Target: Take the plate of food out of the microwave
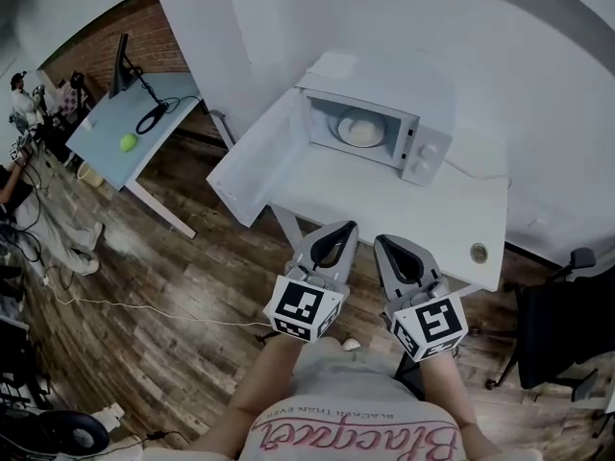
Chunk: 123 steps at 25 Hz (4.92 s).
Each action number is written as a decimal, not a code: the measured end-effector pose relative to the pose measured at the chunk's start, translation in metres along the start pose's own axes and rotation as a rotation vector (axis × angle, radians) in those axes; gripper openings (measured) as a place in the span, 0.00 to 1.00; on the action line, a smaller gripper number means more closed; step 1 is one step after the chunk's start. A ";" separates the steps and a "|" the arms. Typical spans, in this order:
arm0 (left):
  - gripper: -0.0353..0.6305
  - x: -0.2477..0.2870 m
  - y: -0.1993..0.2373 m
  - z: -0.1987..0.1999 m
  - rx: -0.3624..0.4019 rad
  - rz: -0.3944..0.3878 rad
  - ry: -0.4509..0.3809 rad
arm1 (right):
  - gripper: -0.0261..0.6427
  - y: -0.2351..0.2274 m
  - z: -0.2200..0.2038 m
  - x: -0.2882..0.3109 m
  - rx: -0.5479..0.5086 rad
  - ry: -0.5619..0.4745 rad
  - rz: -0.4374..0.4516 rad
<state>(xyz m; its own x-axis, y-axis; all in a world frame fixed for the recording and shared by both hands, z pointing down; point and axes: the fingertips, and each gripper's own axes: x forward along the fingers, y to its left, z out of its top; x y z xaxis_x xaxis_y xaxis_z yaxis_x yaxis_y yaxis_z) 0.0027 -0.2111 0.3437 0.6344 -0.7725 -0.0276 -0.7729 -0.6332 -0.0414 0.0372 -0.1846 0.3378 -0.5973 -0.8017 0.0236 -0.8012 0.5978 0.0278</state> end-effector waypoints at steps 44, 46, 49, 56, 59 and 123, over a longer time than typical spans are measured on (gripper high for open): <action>0.40 0.185 0.113 -0.094 -0.222 -0.110 0.196 | 0.06 -0.152 -0.053 0.154 0.090 0.114 -0.061; 0.35 0.195 0.122 -0.103 -0.265 -0.095 0.215 | 0.06 -0.158 -0.058 0.164 0.098 0.125 -0.065; 0.33 0.209 0.137 -0.116 -0.296 -0.069 0.237 | 0.06 -0.169 -0.063 0.180 0.111 0.135 -0.078; 0.14 0.239 0.174 -0.142 -0.410 -0.053 0.262 | 0.06 -0.188 -0.076 0.214 0.129 0.164 -0.111; 0.14 0.251 0.187 -0.154 -0.478 -0.069 0.262 | 0.06 -0.196 -0.080 0.227 0.133 0.171 -0.130; 0.10 0.290 0.249 -0.252 -1.428 0.292 0.306 | 0.06 -0.195 -0.152 0.239 0.188 0.314 -0.114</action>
<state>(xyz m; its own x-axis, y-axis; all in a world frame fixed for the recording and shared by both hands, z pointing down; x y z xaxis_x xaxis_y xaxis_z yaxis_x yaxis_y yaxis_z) -0.0096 -0.6053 0.5771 0.5704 -0.7427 0.3508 -0.3447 0.1713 0.9230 0.0562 -0.4919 0.4900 -0.4870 -0.8060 0.3364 -0.8721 0.4702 -0.1356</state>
